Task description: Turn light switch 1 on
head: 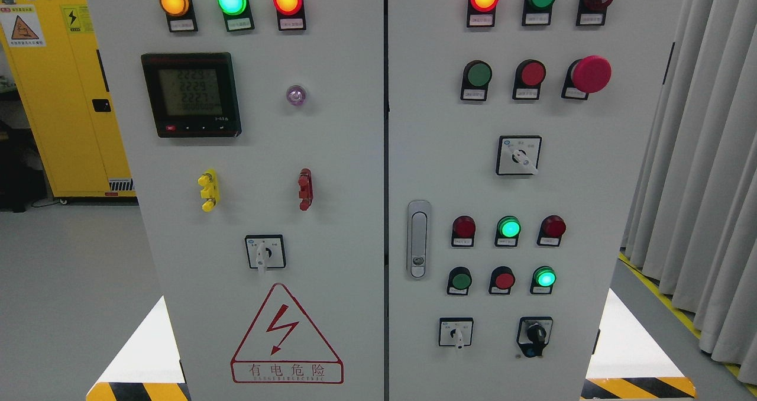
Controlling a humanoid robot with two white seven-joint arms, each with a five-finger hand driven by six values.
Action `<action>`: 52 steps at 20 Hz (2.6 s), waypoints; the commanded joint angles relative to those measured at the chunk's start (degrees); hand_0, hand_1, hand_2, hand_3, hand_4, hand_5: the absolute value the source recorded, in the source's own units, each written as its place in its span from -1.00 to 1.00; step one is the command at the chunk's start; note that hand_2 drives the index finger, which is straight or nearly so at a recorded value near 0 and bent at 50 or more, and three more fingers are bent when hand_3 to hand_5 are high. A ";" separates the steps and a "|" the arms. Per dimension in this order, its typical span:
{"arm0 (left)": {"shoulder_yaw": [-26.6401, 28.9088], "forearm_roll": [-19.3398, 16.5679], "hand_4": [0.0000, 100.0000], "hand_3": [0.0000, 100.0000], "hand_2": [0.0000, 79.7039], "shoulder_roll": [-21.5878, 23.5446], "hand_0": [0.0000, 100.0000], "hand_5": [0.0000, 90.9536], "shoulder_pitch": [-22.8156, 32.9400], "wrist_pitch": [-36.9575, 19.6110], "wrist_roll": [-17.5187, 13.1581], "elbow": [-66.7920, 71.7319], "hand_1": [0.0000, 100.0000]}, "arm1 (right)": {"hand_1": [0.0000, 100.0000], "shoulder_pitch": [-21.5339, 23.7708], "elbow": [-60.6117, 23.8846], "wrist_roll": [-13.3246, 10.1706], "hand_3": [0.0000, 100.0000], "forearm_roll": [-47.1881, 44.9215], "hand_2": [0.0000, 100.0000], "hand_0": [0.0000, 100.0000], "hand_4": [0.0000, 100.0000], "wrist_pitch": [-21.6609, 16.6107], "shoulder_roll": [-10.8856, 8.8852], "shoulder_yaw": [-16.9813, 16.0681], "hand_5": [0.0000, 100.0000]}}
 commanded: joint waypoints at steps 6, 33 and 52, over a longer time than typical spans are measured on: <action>-2.98 0.67 0.56 0.59 0.35 0.67 -0.77 0.47 -1.95 0.28 1.42 -24.07 0.19 | 0.00 0.00 0.00 -0.02 -1.00 0.00 -0.92 -1.00 -1.00 0.02 0.00 0.00 -1.00; -3.16 -7.33 0.67 0.74 0.48 -4.51 -0.59 0.66 -18.83 22.32 6.70 -33.74 0.34 | 0.00 0.00 0.00 -0.11 -1.00 0.00 -0.92 -1.00 -1.00 0.02 0.00 0.00 -1.00; -3.51 -8.82 0.67 0.75 0.42 -7.33 -0.52 0.66 -28.76 34.64 8.81 -33.21 0.36 | 0.00 0.00 0.00 -0.02 -1.00 0.00 -0.92 -1.00 -1.00 0.02 0.00 0.00 -1.00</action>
